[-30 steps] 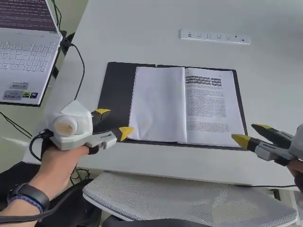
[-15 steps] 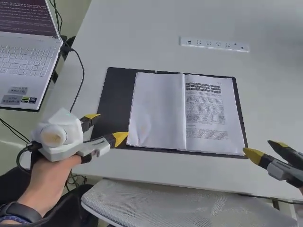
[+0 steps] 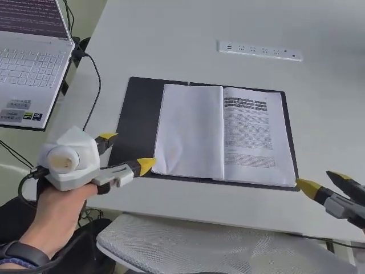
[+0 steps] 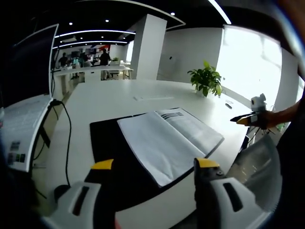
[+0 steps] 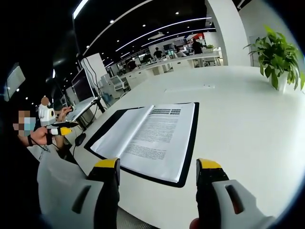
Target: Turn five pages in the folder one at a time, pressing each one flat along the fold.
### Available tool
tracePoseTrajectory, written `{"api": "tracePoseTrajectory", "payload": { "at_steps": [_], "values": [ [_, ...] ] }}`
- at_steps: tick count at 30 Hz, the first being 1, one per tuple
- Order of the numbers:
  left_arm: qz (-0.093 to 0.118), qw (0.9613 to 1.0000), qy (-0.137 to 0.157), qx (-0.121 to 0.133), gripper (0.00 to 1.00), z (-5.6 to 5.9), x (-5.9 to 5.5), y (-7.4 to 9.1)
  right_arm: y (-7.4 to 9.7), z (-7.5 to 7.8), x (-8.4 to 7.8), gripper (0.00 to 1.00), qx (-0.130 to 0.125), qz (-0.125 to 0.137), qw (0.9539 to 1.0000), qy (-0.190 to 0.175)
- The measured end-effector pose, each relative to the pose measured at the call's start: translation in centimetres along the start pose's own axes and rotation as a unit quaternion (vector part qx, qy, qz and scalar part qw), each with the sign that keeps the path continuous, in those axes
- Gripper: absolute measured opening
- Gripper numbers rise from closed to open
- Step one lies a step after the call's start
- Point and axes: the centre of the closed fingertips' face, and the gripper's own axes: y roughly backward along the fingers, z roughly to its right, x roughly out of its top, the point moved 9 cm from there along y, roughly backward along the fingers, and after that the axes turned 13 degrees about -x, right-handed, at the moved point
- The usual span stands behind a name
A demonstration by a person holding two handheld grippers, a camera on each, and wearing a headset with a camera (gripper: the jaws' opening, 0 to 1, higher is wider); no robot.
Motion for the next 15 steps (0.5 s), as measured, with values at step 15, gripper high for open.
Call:
{"api": "tracePoseTrajectory", "payload": {
  "at_steps": [15],
  "values": [
    [0.004,0.9998,0.004,0.017,0.65,-0.85,-0.05,0.38,0.12,0.69,-0.08,0.63,-0.015,0.003,0.9997,-0.017]
  ]
}}
